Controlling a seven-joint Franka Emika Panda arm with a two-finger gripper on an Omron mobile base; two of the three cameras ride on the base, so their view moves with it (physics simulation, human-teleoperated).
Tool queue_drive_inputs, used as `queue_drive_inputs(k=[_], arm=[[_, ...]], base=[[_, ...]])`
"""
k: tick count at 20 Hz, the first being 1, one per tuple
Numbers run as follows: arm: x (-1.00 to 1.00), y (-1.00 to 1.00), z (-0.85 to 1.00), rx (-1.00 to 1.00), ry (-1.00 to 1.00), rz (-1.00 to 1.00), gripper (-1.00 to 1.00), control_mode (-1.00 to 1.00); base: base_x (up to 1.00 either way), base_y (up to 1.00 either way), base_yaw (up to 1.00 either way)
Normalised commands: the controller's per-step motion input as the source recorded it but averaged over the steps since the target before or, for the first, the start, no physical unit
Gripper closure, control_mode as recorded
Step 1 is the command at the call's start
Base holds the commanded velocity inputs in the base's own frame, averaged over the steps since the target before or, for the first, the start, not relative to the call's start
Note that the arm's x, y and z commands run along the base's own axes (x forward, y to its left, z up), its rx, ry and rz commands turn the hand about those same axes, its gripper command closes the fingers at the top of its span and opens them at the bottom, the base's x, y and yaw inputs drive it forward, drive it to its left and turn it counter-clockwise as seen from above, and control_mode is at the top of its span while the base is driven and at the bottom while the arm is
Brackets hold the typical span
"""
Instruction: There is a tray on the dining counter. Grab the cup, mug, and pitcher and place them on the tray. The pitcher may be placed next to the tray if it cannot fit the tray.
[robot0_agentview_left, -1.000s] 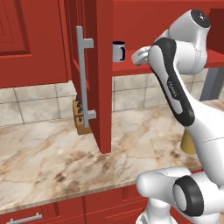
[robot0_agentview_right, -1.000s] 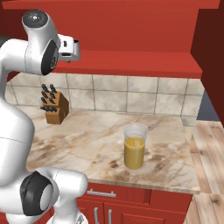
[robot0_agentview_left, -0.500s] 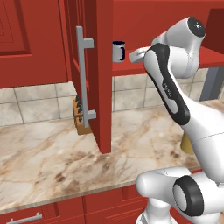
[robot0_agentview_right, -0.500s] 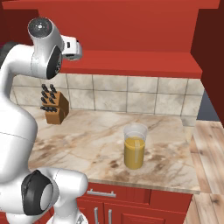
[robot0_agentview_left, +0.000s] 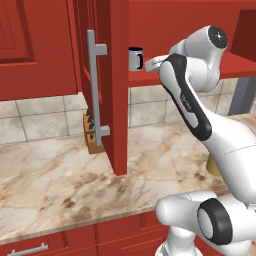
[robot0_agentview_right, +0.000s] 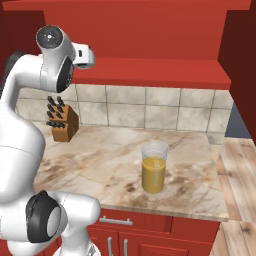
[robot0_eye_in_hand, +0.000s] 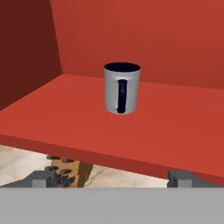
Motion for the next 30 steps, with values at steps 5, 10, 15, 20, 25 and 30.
queue_drive_inputs(k=[5, 10, 15, 20, 25, 30], arm=[[0.19, 0.00, 0.00, 0.01, 0.00, 0.00, -1.00, -1.00], [0.21, 0.00, 0.00, 0.00, 0.00, 0.00, -1.00, -1.00], [0.25, 0.08, 0.00, 0.00, 0.00, 0.00, -1.00, -1.00], [0.19, 0.08, -0.01, 0.00, 0.00, 0.00, -1.00, -1.00], [0.27, 0.00, -0.03, 0.00, 0.00, 0.00, -1.00, -1.00], [0.31, 0.00, -0.09, 0.00, 0.00, 0.00, -1.00, -1.00]], base=[[0.00, 0.00, 0.00], [0.00, 0.00, 0.00], [0.00, 0.00, 0.00], [0.00, 0.00, 0.00], [0.00, 0.00, 0.00], [0.00, 0.00, 0.00]])
